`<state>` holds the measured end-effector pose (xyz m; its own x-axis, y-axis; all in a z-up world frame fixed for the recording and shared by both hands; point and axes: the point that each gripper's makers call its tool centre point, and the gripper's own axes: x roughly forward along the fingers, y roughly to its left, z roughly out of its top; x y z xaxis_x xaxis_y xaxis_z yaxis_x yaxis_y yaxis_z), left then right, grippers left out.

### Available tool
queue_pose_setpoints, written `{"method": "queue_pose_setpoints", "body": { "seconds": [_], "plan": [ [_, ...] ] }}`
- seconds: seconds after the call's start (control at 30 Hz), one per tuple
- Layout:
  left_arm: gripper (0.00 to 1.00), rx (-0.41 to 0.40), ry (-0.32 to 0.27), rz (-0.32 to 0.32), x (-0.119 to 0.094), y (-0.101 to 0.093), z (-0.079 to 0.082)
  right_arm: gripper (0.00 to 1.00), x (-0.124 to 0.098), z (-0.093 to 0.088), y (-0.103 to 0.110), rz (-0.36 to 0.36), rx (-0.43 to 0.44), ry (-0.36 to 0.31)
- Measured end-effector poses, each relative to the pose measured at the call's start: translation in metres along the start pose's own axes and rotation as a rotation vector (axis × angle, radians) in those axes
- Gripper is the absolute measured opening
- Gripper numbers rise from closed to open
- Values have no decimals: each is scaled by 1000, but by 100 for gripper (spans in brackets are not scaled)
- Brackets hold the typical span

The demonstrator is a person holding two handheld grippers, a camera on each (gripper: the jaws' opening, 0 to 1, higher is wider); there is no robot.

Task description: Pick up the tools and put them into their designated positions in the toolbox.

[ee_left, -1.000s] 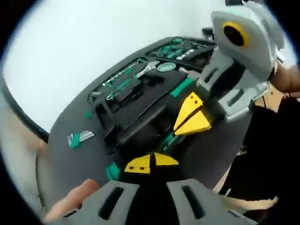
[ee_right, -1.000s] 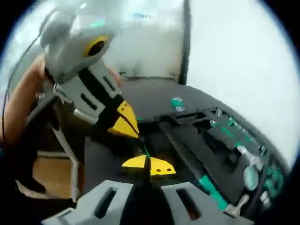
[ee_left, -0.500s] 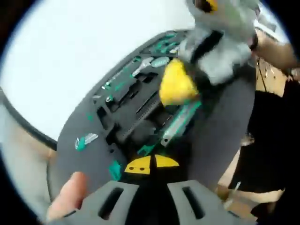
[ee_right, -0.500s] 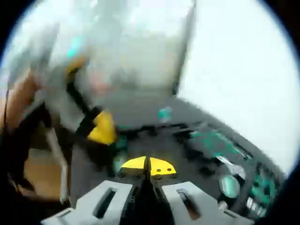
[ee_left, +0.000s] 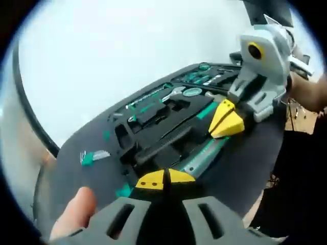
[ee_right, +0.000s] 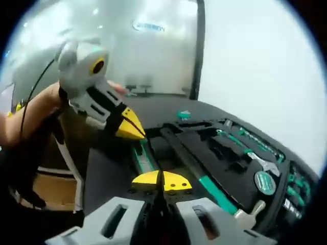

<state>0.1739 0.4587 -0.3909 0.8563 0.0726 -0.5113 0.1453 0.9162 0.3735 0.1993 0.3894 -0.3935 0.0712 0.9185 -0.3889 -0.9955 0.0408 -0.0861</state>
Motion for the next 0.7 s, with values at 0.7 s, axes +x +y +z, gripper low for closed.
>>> {"method": "queue_pose_setpoints", "body": {
  "seconds": [0.7],
  "plan": [
    [4,-556,-311,183,-26,78,-2,4,-135,46,-123,-700,-355,-536]
  ]
}}
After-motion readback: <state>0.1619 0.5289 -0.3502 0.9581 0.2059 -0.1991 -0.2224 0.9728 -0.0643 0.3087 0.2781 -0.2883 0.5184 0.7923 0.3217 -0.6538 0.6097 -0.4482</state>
